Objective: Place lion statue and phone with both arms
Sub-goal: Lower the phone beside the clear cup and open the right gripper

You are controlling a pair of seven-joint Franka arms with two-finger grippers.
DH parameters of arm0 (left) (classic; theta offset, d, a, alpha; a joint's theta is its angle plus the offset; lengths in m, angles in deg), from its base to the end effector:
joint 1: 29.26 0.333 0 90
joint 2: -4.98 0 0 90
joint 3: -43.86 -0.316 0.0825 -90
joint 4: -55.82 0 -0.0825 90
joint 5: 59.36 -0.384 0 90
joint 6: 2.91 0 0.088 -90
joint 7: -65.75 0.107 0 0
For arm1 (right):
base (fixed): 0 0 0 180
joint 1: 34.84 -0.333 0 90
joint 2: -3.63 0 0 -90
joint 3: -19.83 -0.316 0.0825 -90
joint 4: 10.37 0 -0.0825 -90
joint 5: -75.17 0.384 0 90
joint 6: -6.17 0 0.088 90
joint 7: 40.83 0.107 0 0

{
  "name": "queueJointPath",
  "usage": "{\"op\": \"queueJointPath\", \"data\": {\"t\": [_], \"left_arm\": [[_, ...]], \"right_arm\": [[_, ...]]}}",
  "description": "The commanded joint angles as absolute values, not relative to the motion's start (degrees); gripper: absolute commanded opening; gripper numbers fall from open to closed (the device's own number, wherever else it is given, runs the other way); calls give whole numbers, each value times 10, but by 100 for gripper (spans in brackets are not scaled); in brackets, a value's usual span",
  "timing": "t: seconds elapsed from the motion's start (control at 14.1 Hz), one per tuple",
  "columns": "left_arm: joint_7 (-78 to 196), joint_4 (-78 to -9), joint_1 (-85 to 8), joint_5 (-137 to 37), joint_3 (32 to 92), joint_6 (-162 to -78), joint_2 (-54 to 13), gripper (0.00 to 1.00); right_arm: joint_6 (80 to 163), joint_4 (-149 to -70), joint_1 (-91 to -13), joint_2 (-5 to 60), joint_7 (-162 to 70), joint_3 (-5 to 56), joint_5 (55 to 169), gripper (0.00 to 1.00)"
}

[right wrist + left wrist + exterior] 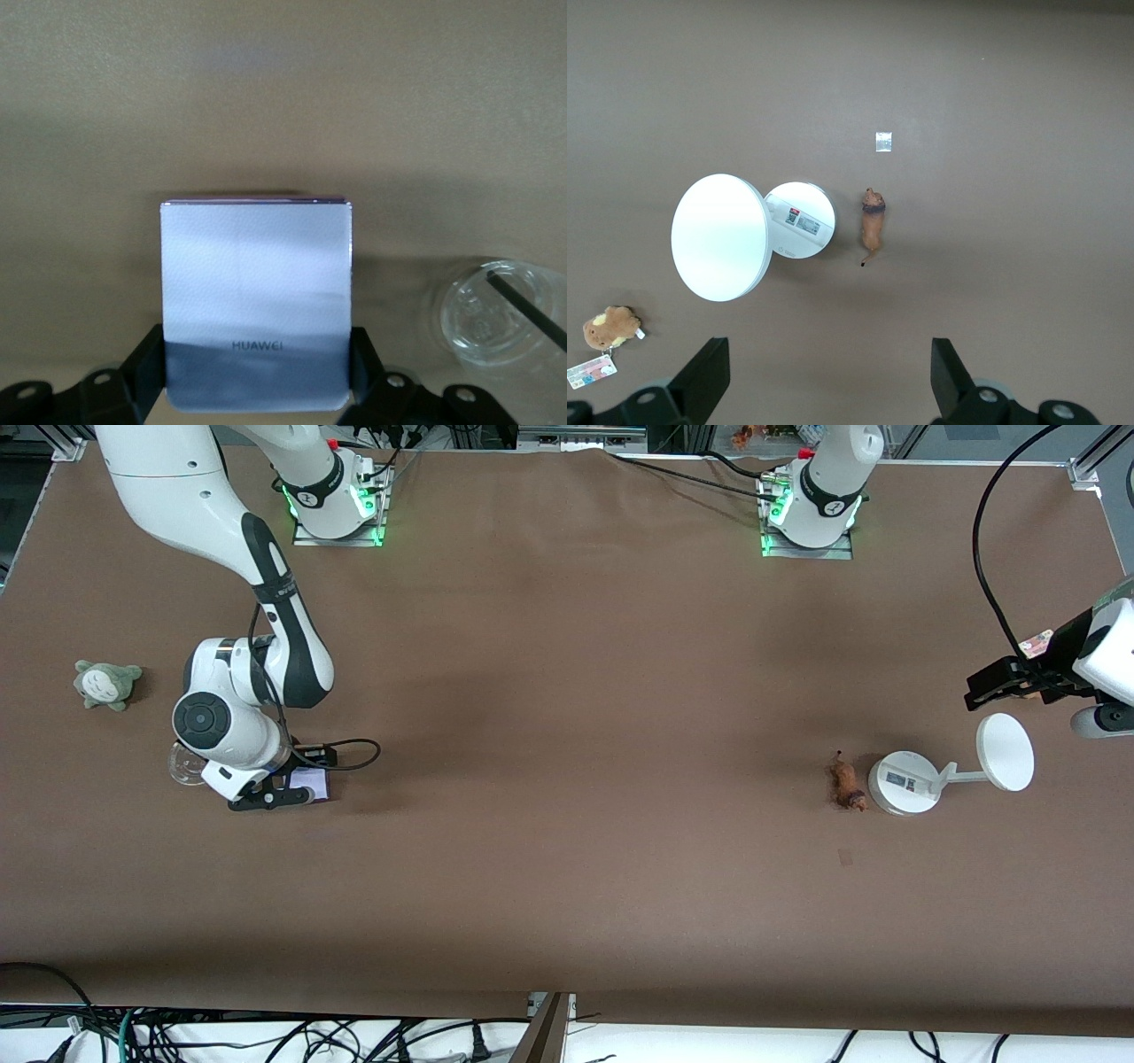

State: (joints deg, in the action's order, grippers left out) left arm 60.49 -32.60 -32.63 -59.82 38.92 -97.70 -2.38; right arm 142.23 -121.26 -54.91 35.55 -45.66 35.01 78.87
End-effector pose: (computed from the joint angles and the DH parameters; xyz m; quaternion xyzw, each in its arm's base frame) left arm 0.5985 0.0142 0.5710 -0.9982 -0.0589 0.0081 0.0098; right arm 0.6096 0.0573 0.1959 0.9947 0.0760 -0.0482 0.0491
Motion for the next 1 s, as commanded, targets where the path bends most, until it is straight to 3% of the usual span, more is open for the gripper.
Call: {"op": "queueJointPath", "data": {"t": [0.0, 0.07, 0.14, 0.21, 0.28, 0.71, 0.92], "left_arm": [[613, -307, -318, -586, 394, -973, -34, 100], [613, -307, -317, -586, 394, -973, -34, 100], [613, -307, -317, -586, 393, -973, -34, 100], [614, -307, -317, -587, 393, -973, -35, 100], [614, -307, -317, -585, 394, -976, -35, 100], [607, -306, -318, -587, 394, -975, -35, 100], [607, -306, -317, -588, 394, -974, -35, 100]], "right_arm": [[1433, -1225, -536, 347, -478, 347, 792, 34], [1434, -1225, -536, 347, -478, 347, 792, 42], [1433, -1225, -536, 347, -478, 347, 792, 57], [1433, -1225, -535, 347, -478, 347, 792, 86], [1433, -1225, -535, 347, -478, 347, 792, 99], [1421, -1222, -537, 334, -475, 345, 792, 99], [1364, -1216, -542, 290, -468, 337, 792, 99]]}}
